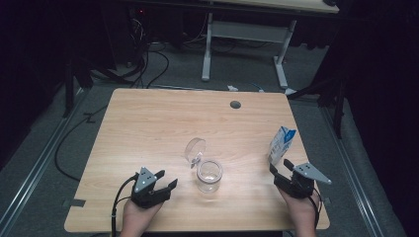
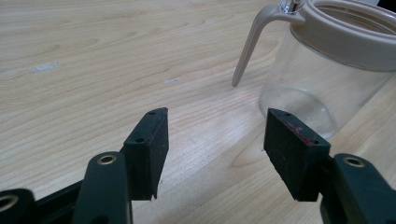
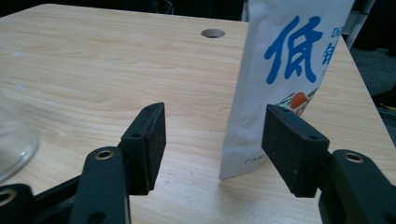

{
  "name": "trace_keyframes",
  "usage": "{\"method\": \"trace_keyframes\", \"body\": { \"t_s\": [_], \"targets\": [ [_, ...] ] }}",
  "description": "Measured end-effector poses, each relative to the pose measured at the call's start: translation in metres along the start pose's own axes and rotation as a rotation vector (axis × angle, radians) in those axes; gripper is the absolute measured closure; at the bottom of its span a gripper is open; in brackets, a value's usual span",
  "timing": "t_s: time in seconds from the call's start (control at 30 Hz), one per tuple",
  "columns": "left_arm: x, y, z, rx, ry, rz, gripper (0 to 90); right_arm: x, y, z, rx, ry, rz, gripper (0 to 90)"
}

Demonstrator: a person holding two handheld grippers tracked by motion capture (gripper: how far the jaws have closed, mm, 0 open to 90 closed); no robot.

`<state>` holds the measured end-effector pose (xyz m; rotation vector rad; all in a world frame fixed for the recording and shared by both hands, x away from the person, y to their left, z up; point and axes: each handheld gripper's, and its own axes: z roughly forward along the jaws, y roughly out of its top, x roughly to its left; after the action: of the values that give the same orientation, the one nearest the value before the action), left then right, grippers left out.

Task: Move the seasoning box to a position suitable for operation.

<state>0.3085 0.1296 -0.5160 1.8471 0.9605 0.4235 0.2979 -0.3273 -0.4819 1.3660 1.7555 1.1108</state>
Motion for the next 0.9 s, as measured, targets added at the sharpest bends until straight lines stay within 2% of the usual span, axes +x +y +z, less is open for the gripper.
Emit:
{"method": "trace_keyframes", "body": {
  "t_s": [0.23,0.4,0.6,0.9],
  "targets": [
    [0.002,-0.006,-0.013,-0.014,0.022,-0.009,41.8,-0.007,0.003,0.015,0.013,-0.039,0.005,36.9],
    [0.005,-0.011,-0.020,-0.011,0.044,-0.019,42.5,-0.013,0.008,0.022,-0.002,-0.076,0.004,36.7],
    [0.008,-0.015,-0.027,-0.011,0.061,-0.029,42.6,-0.011,0.013,0.031,0.000,-0.115,-0.020,37.7],
    [0.008,-0.016,-0.028,-0.009,0.063,-0.032,42.8,-0.014,0.015,0.031,-0.023,-0.130,-0.013,55.2]
  ]
}}
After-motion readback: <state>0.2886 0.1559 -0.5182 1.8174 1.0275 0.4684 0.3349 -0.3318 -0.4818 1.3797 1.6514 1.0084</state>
